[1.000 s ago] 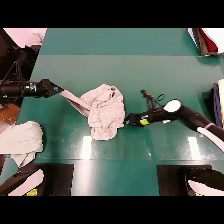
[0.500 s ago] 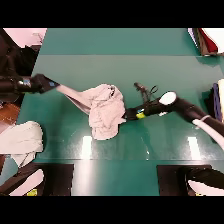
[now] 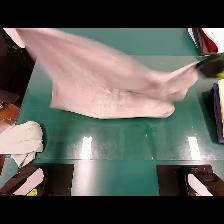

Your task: Fold the shirts.

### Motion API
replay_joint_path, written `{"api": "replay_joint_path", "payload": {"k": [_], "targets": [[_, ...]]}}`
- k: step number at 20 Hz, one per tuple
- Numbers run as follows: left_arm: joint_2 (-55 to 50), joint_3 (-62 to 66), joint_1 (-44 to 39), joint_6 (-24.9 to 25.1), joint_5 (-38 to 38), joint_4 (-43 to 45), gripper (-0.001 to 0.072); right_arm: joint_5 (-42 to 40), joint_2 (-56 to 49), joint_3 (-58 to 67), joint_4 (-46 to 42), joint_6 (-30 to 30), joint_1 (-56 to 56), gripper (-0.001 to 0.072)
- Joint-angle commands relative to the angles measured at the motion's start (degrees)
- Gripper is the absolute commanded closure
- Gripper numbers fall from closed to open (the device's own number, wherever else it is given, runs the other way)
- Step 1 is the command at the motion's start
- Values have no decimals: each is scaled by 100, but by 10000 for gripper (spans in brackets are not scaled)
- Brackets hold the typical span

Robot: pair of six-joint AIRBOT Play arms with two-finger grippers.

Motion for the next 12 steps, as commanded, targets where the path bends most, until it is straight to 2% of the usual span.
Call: {"api": "replay_joint_path", "payload": {"k": [1,5,9,12], "targets": [[20,1401,-4,-63,66,-756,688,-382,629,988,-273,-44,-570,700],[107,2406,-4,-157,254,-1156,688,-557,931,1952,-284,-85,-984,700],[479,2415,-4,-157,737,-1386,688,-553,973,2817,-282,-260,-1558,700],[660,2413,-4,-101,826,-1322,688,-463,872,3237,-262,-262,-2011,700]]}}
